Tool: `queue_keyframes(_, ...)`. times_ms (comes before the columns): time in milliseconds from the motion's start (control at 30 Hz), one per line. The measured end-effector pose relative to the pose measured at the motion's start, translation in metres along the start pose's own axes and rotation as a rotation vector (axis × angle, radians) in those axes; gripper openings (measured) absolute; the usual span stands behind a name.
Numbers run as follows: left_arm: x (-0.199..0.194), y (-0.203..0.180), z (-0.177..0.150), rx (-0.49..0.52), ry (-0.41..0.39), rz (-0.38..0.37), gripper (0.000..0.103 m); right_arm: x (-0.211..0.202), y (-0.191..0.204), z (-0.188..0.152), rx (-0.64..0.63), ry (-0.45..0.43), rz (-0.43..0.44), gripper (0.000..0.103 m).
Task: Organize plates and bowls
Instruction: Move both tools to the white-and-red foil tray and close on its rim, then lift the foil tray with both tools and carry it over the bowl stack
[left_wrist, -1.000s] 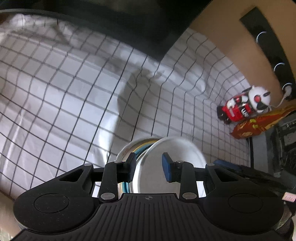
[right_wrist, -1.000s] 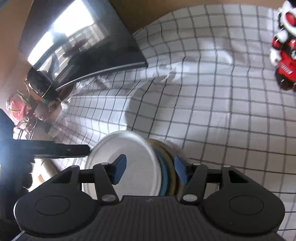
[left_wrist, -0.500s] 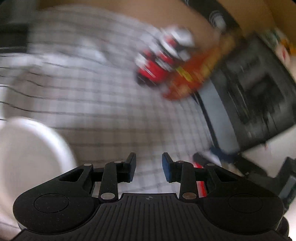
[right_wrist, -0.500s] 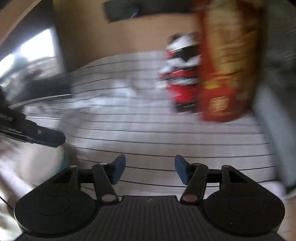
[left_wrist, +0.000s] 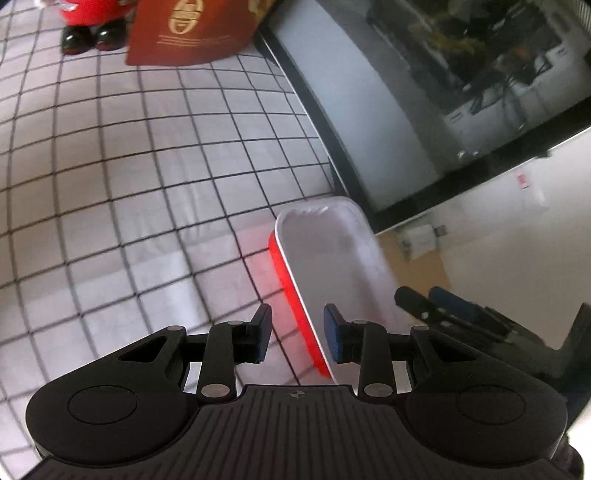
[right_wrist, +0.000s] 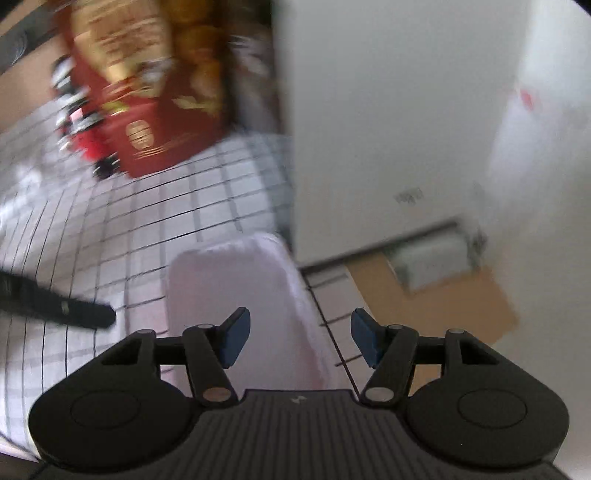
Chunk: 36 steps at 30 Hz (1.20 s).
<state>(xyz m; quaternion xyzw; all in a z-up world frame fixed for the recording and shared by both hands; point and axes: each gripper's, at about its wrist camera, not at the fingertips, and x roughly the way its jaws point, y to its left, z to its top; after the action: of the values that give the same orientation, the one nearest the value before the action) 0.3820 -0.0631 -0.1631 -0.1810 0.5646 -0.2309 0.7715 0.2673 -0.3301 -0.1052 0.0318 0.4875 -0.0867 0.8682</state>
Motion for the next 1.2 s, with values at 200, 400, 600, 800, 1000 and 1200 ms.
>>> queue_keyframes(200, 0.046, -0.008, 0.014, -0.008, 0.048, 0.043, 0.034, 0.032, -0.025, 0.001, 0.120, 0.002, 0.033, 0.040)
queue_keyframes(400, 0.050, 0.007, 0.006, -0.051, 0.055, 0.009, 0.029, 0.041, -0.019, -0.007, 0.152, 0.081, 0.150, 0.026)
queue_keyframes(600, 0.003, 0.041, 0.000, -0.072, 0.017, 0.125, 0.029, 0.032, 0.023, -0.003, 0.100, 0.127, 0.332, 0.026)
queue_keyframes(800, -0.067, 0.089, -0.018, -0.155, -0.126, 0.273, 0.027, 0.022, 0.103, 0.005, -0.054, 0.140, 0.517, 0.026)
queue_keyframes(1000, -0.111, 0.134, -0.055, -0.286, -0.158, 0.370, 0.027, 0.026, 0.178, -0.019, -0.231, 0.222, 0.624, 0.027)
queue_keyframes(1200, -0.113, 0.156, -0.079, -0.366, -0.132, 0.354, 0.025, 0.038, 0.194, -0.037, -0.280, 0.308, 0.629, 0.027)
